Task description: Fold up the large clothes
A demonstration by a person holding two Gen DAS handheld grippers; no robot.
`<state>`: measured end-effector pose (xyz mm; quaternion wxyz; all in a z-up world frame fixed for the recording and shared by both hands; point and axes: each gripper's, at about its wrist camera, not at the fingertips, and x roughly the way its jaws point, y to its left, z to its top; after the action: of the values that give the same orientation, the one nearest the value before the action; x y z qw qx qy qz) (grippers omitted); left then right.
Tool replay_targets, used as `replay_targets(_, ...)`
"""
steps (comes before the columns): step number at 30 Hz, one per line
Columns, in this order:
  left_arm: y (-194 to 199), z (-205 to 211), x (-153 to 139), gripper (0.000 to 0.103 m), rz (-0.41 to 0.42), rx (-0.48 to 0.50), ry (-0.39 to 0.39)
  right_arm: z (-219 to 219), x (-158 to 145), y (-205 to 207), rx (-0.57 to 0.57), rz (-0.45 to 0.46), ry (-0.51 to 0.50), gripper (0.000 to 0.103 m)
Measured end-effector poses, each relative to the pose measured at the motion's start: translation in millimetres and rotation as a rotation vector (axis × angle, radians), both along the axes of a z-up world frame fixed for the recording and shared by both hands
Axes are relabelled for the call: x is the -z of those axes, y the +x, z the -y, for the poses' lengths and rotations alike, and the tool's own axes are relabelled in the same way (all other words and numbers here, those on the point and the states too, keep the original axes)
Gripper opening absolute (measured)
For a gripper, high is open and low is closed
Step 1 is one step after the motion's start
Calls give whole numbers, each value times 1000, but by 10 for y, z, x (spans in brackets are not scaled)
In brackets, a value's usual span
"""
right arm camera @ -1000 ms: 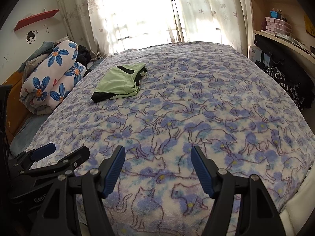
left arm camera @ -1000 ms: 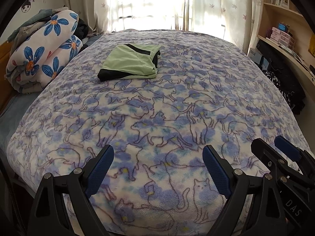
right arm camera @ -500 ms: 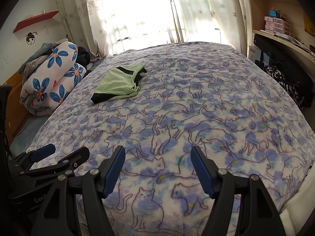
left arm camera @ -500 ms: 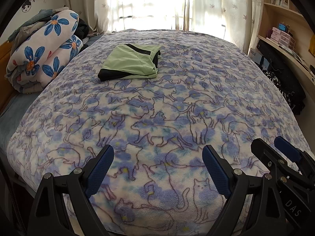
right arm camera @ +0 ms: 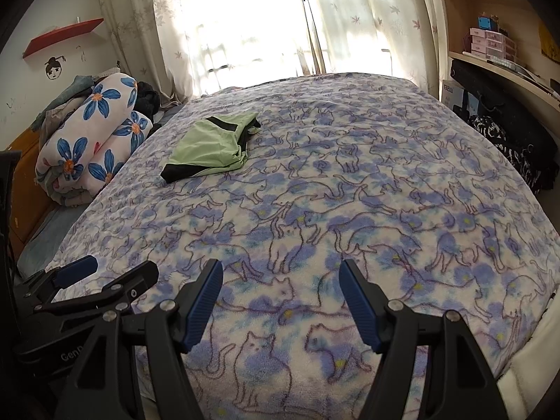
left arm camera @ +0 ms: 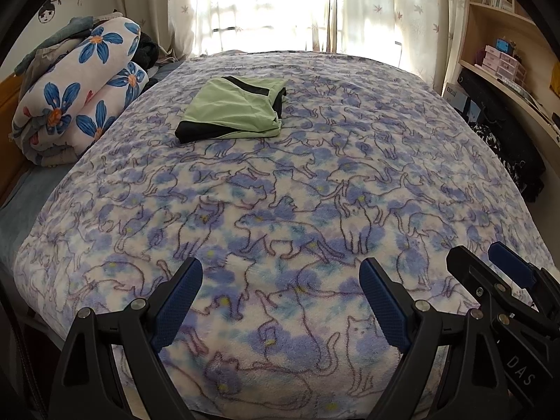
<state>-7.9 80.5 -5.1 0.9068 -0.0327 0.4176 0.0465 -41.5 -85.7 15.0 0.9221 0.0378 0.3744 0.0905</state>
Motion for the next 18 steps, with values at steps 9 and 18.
replay_targets(9, -29, 5, 21, 89, -6, -4, -2, -1, 11, 4, 0, -1, 1, 69)
replay_targets(18, -27, -3, 54, 89, -14, -3, -1, -10, 18, 6, 2, -4, 3, 69)
